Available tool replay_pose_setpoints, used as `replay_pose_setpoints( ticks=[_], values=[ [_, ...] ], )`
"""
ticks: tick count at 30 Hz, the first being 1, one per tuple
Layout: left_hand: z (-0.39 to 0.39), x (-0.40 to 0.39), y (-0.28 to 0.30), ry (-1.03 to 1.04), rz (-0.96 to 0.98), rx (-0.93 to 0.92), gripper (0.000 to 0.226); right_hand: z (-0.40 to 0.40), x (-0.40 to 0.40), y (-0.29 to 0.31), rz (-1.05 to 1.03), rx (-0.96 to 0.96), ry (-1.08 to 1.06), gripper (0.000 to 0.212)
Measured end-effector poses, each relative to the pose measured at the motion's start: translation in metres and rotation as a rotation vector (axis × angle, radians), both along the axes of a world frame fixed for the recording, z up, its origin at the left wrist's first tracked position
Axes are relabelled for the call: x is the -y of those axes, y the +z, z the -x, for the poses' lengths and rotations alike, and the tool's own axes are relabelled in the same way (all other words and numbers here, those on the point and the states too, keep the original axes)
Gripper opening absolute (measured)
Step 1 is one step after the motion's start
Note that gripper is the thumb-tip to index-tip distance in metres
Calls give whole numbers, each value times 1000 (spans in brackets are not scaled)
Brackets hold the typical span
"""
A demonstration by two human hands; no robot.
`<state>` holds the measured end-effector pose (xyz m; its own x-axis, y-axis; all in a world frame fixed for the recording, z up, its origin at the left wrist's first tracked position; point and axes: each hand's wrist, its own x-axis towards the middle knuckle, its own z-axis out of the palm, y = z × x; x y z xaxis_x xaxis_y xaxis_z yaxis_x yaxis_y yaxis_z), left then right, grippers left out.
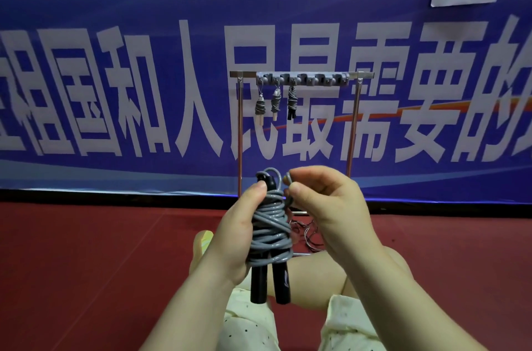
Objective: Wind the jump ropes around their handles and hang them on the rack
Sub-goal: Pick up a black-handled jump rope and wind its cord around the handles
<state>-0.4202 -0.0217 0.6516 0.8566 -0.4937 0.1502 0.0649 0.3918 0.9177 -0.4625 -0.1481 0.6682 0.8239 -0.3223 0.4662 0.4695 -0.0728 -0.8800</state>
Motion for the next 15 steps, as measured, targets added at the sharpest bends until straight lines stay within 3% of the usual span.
replay_pose_setpoints(
  ticks=[8, 15],
  values=[
    [1, -3, 3, 16, -16, 108, 49, 2, 6, 14, 210, -51, 7, 12],
    [1, -1, 6, 26, -14, 156, 45, 4, 4, 22, 255, -4, 15, 20]
  ],
)
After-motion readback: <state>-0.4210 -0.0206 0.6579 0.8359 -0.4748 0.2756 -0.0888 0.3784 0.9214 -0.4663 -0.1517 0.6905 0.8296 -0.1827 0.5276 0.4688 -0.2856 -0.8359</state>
